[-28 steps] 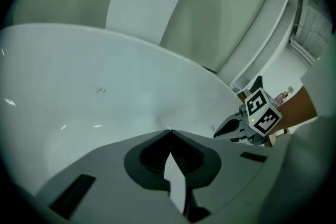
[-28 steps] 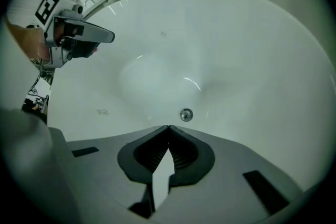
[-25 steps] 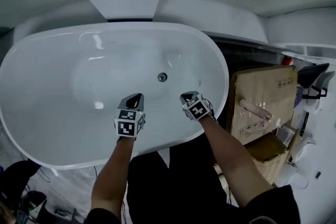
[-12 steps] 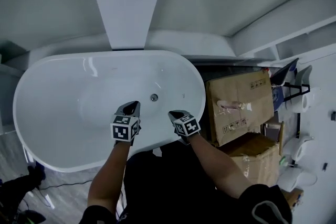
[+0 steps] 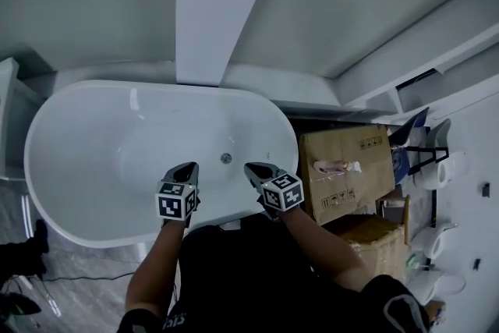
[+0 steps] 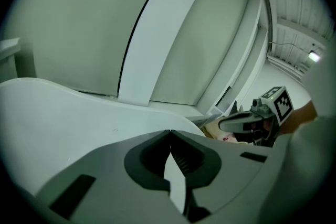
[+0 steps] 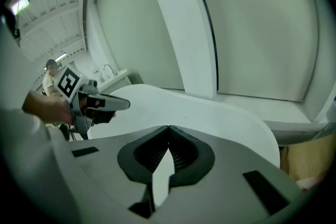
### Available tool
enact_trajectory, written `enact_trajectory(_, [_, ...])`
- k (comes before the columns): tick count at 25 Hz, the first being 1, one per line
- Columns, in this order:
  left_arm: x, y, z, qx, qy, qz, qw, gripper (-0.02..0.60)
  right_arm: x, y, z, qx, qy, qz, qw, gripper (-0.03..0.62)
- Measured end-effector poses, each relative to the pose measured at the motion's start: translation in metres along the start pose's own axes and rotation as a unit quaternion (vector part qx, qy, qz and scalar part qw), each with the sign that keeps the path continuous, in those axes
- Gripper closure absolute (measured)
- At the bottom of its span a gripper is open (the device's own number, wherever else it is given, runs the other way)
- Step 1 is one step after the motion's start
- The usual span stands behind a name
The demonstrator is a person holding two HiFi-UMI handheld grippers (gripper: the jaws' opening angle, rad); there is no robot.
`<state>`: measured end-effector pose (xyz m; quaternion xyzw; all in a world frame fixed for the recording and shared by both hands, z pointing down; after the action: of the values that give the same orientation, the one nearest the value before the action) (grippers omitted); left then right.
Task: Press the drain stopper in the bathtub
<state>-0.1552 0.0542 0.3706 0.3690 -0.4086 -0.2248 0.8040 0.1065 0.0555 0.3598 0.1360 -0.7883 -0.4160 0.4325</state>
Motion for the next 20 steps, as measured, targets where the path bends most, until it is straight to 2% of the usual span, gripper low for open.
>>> enact_trajectory(3, [-0.026, -0.009, -0.008, 0.001, -0.018, -0.014, 0.9997, 0.571, -0.008, -0.022, 0.009, -0.005, -0.016, -0.030, 0.999, 0.579])
enact_trajectory(8, [-0.049, -0.033, -0.037, 0.029, -0.026, -0.037, 0.9985, 0.571, -0.027, -0.045, 0.013, -0.011, -0.041, -0.072, 0.996, 0.579])
enact_trajectory(13, [-0.049, -0.068, -0.075, 0.059, -0.034, -0.069, 0.9953, 0.571, -0.064, -0.058, -0.015, -0.018, -0.045, -0.095, 0.994, 0.579])
enact_trajectory(18, [-0.043, -0.108, -0.105, 0.091, -0.055, -0.108, 0.9884, 0.571, -0.102, -0.074, -0.056, 0.010, -0.047, -0.126, 0.991, 0.580])
enact_trajectory(20, [-0.039, -0.123, -0.113, 0.097, -0.063, -0.124, 0.9856, 0.571, -0.113, -0.088, -0.067, 0.005, -0.048, -0.145, 0.988, 0.580])
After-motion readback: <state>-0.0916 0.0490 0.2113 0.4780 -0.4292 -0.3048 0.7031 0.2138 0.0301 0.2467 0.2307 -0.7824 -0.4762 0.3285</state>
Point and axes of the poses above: the fingertips, and each gripper's own axes: x forward along the fingers, z to its left, y out of its underside, the point moved 10 cm from there along -x, backward along the fingers, and after that the axes turned 8 degrees about -z, right-handed, at the moved point
